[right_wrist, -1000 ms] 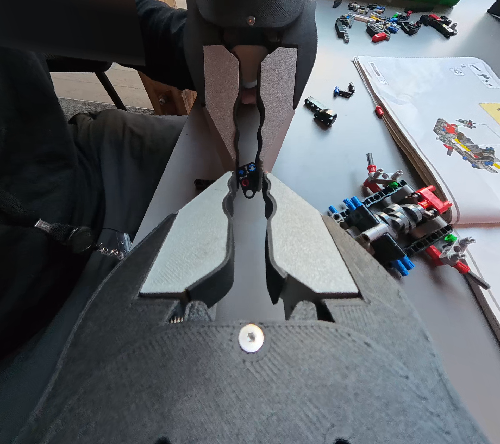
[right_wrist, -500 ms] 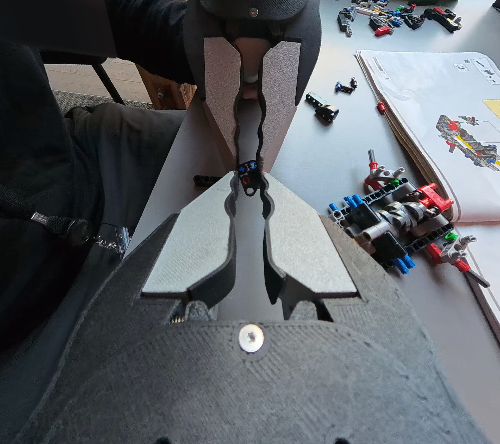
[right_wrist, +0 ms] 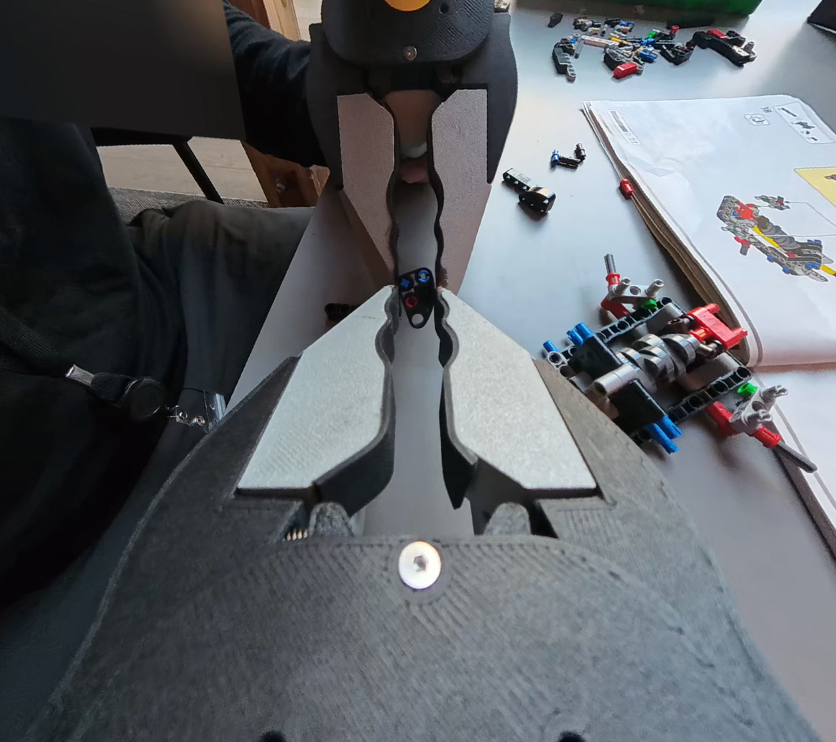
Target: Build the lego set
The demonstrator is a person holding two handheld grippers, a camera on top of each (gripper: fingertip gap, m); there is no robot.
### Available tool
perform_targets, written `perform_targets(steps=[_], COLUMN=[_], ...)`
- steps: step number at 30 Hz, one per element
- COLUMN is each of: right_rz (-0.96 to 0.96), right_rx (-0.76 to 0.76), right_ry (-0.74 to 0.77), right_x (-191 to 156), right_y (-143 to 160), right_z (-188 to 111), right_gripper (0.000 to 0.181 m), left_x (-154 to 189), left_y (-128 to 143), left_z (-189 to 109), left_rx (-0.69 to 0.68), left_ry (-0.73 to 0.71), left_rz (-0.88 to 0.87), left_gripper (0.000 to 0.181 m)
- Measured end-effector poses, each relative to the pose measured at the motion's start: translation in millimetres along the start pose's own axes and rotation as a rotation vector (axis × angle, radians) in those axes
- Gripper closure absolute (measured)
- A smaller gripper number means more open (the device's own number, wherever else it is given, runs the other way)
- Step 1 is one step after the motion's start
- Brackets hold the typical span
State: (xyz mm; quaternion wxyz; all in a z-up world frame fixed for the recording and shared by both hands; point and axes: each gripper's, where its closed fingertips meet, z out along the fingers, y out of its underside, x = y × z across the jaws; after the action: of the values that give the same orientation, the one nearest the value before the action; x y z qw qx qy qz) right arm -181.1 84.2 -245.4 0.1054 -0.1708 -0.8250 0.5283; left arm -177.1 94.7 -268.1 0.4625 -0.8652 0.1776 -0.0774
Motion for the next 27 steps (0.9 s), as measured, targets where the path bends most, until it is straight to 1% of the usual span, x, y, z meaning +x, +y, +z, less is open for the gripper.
perform_targets(steps=[3, 5, 7, 9, 11, 16, 18, 19, 20, 21, 22, 23, 25, 27], right_rz=[-0.006, -0.043, -0.114, -0.203, -0.315, -0.678, -0.861, -0.950, -1.025, -1.074, -1.101, -1.119, -1.149, -1.166], right_rx=[0.019, 0.021, -0.005, -0.044, -0.110, -0.385, -0.440, -0.445, -0.447, -0.452, -0.461, -0.470, -0.461, -0.430], right_ry=[0.011, 0.040, 0.102, 0.193, 0.274, 0.461, 0.537, 0.577, 0.618, 0.644, 0.663, 0.684, 0.741, 0.774], right_x=[1.8, 2.8, 5.2, 9.8, 12.8, 17.0, 15.3, 13.6, 12.1, 10.5, 9.9, 10.5, 11.8, 10.2], right_y=[-3.4, -5.8, -5.2, -4.1, 0.8, 26.7, 27.1, 23.7, 19.2, 16.5, 15.5, 14.5, 7.7, 0.3], right_z=[-3.0, -5.1, -6.0, -7.4, -8.0, -5.9, -3.1, -1.4, -0.4, 0.9, 1.8, 1.3, -2.9, -5.6], right_gripper=[0.169, 0.168, 0.168, 0.169, 0.169, 0.169, 0.169, 0.169, 0.169, 0.169, 0.169, 0.169, 0.169, 0.168], left_x=[-4.5, -9.4, -15.8, -19.0, -18.7, -13.0, -6.1, 1.5, 4.0, 3.8, 4.3, 3.0, 5.2, 12.3], left_y=[-1.2, -1.2, -0.4, 0.6, 1.6, 9.8, 6.2, 4.6, 5.6, 7.2, 8.4, 9.6, 5.1, -7.5], left_z=[-2.0, -3.6, -5.8, -8.3, -9.5, -12.3, -11.7, -8.7, -4.9, -1.1, 1.5, 2.2, -1.7, -9.5], left_rx=[0.013, 0.018, 0.019, 0.022, 0.024, -0.008, 0.008, 0.002, -0.024, -0.045, -0.054, -0.058, -0.024, 0.048], left_ry=[-0.023, -0.048, -0.084, -0.098, -0.087, -0.085, -0.040, 0.023, 0.061, 0.085, 0.111, 0.124, 0.178, 0.263], left_rz=[-0.005, -0.013, -0.024, -0.046, -0.082, -0.124, -0.137, -0.147, -0.175, -0.205, -0.233, -0.271, -0.365, -0.432], left_gripper=[0.165, 0.164, 0.161, 0.161, 0.159, 0.152, 0.152, 0.153, 0.148, 0.138, 0.133, 0.132, 0.135, 0.146])
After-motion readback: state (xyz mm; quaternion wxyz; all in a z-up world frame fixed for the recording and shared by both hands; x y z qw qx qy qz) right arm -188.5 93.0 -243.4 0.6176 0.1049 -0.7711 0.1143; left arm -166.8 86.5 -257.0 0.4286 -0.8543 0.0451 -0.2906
